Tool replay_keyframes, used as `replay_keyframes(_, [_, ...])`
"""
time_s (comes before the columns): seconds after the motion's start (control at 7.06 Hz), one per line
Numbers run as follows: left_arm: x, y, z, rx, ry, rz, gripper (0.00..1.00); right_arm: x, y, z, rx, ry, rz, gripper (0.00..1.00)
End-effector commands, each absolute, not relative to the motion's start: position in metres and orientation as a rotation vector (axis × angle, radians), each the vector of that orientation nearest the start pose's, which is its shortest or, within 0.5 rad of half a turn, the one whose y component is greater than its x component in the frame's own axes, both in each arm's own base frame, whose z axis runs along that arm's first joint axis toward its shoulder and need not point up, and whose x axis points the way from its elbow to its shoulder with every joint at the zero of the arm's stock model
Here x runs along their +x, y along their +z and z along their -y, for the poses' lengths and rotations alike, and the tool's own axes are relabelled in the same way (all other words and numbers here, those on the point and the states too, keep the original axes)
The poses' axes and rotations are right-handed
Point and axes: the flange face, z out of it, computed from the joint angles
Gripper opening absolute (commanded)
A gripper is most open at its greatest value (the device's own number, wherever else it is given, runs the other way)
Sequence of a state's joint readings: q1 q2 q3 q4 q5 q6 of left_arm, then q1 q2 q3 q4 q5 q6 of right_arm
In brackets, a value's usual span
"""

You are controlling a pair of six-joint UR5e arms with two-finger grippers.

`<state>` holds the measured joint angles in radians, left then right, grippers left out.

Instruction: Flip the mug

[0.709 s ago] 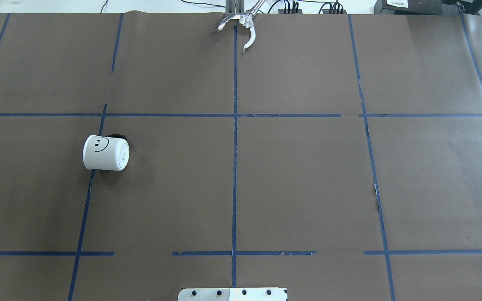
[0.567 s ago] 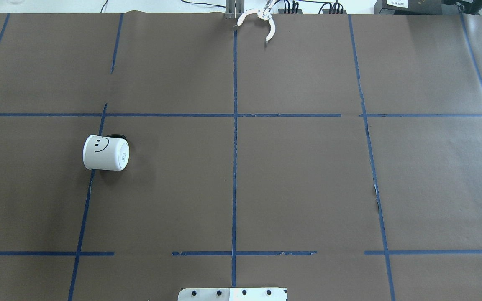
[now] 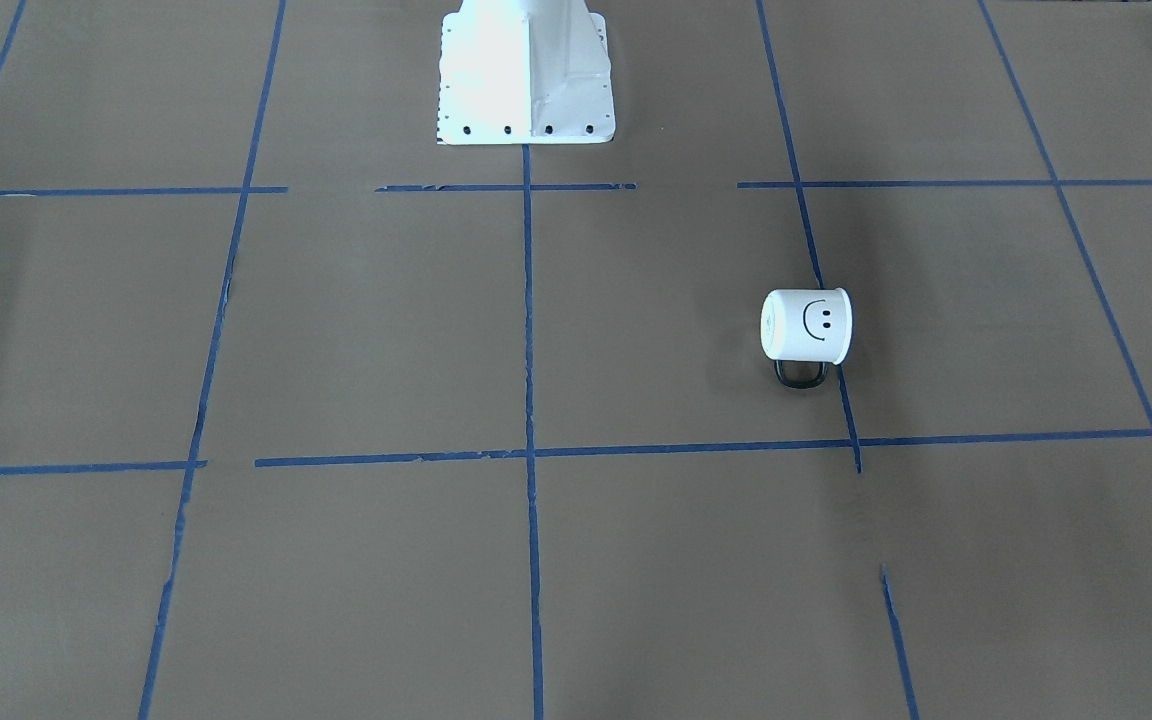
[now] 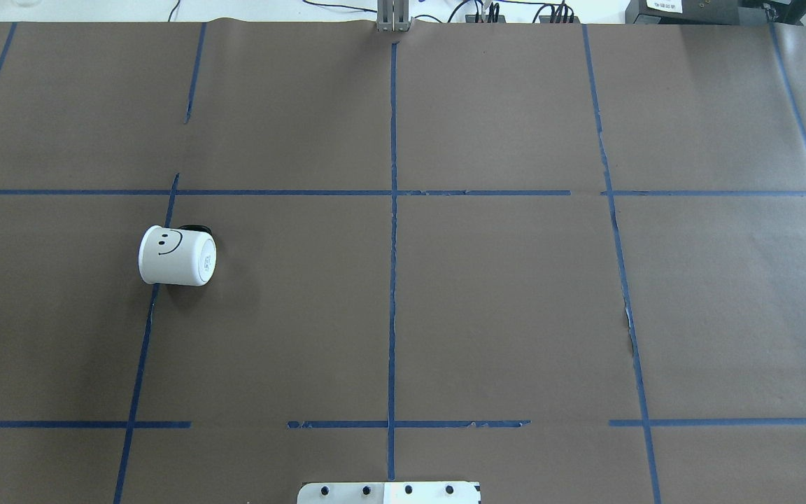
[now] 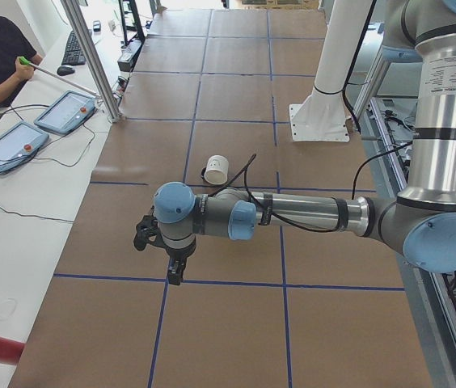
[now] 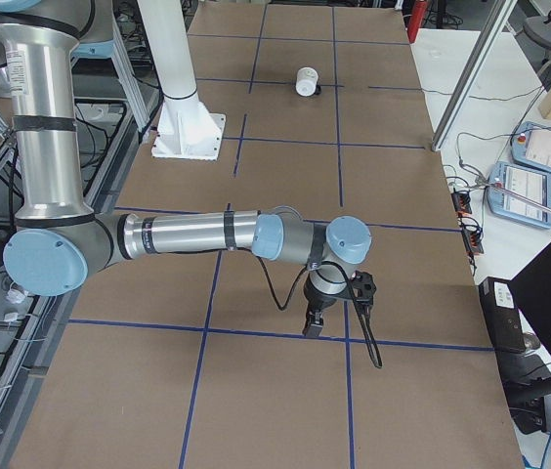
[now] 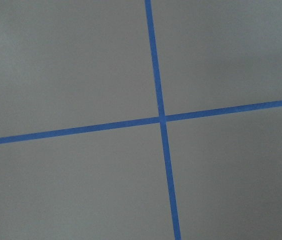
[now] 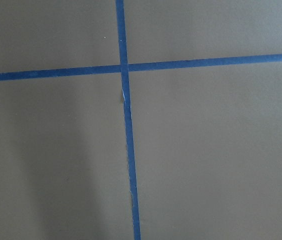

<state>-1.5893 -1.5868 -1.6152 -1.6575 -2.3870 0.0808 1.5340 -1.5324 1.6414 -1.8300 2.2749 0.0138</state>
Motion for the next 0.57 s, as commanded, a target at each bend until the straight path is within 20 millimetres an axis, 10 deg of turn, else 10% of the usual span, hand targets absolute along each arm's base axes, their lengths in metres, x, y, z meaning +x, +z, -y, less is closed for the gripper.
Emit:
replay_keyframes(0.0, [-0.033, 0.591, 0.515, 0.300, 0.244, -0.883, 1.00, 0.051, 0.635, 0.496, -0.162, 0.031, 0.699, 1.00])
replay_keyframes(0.43, [0.084, 0.540, 0.518, 0.343, 0.164, -1.035, 1.00, 0.051, 0.634, 0.496, -0.160, 0.030, 0.699, 1.00])
